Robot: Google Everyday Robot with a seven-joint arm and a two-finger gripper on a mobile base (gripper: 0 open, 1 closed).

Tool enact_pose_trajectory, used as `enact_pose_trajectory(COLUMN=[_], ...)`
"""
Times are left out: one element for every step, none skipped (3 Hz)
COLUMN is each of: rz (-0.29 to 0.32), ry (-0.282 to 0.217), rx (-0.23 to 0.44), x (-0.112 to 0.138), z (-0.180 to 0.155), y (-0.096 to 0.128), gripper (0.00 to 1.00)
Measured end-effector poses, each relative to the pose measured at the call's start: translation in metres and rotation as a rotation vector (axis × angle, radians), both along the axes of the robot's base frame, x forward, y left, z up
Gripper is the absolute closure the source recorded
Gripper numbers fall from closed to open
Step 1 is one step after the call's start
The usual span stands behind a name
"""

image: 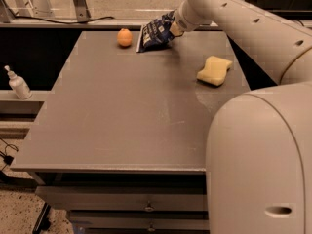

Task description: Move blue chip bag near orange

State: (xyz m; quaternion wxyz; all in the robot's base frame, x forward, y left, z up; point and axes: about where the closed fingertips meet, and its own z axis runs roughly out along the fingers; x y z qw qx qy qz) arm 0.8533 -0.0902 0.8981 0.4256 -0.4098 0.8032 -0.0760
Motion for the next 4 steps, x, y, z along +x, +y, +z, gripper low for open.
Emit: enact_pose_trajectory(rz=[-0.007,-0.007,0.004,0.039], ry=[0.004,0.004,0.009,0.013], rx=[0.001,0.001,0.011,0.029], x=[-0.002,-0.004,-0.006,-0.012], z=[-0.001,0.0,-0.001,0.0], y=[-0.002,-0.003,0.0,0.008], gripper=[0.35,0.12,0.0,0.0])
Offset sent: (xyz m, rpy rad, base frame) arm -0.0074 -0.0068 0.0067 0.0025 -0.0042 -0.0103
